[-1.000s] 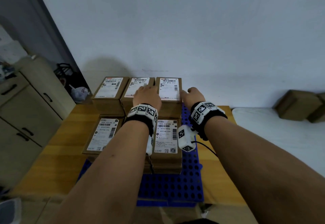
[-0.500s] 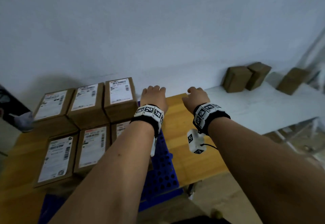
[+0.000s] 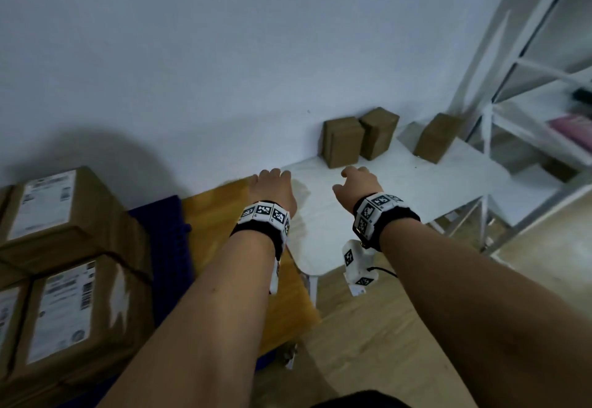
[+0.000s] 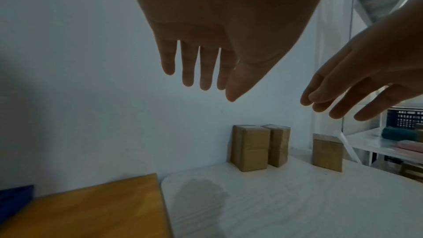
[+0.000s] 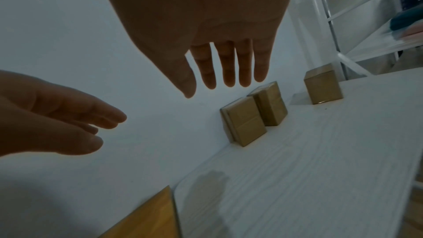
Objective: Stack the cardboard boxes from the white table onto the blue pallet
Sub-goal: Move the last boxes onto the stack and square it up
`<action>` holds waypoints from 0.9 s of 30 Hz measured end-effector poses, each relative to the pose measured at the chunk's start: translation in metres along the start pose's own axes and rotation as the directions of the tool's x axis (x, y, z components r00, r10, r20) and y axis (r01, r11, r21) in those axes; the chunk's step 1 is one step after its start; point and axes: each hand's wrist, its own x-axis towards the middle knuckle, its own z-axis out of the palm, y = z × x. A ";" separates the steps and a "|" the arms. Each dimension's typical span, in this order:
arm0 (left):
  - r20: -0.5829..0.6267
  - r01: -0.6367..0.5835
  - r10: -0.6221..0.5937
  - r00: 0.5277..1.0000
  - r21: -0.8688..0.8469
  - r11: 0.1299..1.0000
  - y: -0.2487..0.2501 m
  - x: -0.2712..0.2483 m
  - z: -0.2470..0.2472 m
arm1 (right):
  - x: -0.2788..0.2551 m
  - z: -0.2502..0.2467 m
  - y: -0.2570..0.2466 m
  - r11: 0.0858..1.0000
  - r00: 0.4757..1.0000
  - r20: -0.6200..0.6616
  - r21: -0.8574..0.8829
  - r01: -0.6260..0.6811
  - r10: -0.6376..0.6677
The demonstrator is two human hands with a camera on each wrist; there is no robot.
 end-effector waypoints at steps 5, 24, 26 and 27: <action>0.022 0.006 -0.006 1.000 -0.031 0.999 0.067 0.030 0.013 | 0.037 -0.029 0.061 0.999 0.999 0.038 0.017 -0.039 0.038; 0.155 0.104 -0.080 0.985 -0.154 0.983 0.133 0.215 0.060 | 0.221 -0.048 0.102 0.972 0.982 0.160 0.197 -0.129 0.098; 0.178 0.152 -0.120 0.977 -0.176 0.973 0.131 0.232 0.064 | 0.238 -0.045 0.100 0.967 0.979 0.172 0.211 -0.143 0.107; 0.188 0.176 -0.139 0.972 -0.195 0.965 0.131 0.242 0.067 | 0.248 -0.044 0.099 0.963 0.977 0.181 0.221 -0.152 0.112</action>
